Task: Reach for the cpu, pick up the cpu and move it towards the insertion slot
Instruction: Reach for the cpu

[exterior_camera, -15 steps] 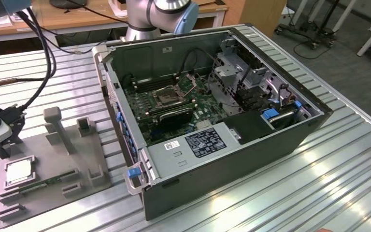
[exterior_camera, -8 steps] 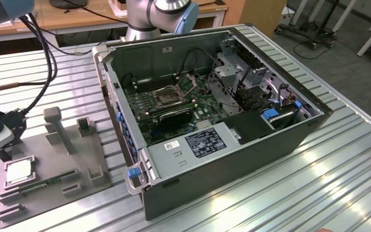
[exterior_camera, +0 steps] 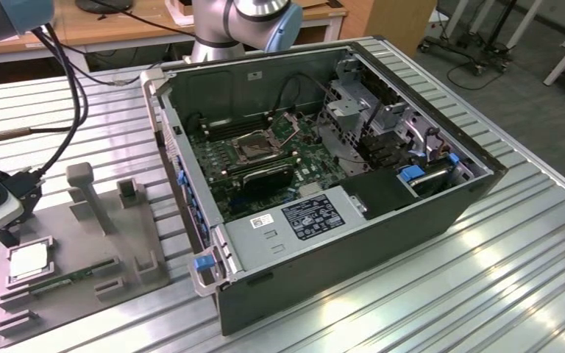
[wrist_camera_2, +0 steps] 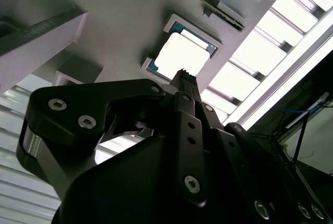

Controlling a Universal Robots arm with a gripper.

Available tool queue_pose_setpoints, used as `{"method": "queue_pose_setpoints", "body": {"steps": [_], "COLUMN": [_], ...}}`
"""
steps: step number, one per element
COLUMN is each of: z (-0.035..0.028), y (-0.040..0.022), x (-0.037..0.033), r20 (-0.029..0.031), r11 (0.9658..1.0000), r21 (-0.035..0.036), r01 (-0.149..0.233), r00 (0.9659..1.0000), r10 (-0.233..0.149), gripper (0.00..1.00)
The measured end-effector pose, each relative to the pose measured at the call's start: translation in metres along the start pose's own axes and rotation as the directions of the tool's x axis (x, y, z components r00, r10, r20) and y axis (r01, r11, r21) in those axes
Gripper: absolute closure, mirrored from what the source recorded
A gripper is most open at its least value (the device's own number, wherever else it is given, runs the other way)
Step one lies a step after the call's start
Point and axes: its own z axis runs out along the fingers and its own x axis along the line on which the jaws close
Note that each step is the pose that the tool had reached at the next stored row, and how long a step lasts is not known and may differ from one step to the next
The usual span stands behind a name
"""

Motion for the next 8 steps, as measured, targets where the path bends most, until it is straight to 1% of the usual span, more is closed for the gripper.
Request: {"method": "queue_pose_setpoints", "body": {"steps": [8], "z": [0.0013], "y": [-0.0001], "x": [0.0], "r20": [-0.0002], "r11": [1.0], "r21": [0.0002], "r01": [0.0], "r00": [1.0], "r10": [0.0], "gripper": [0.9]}}
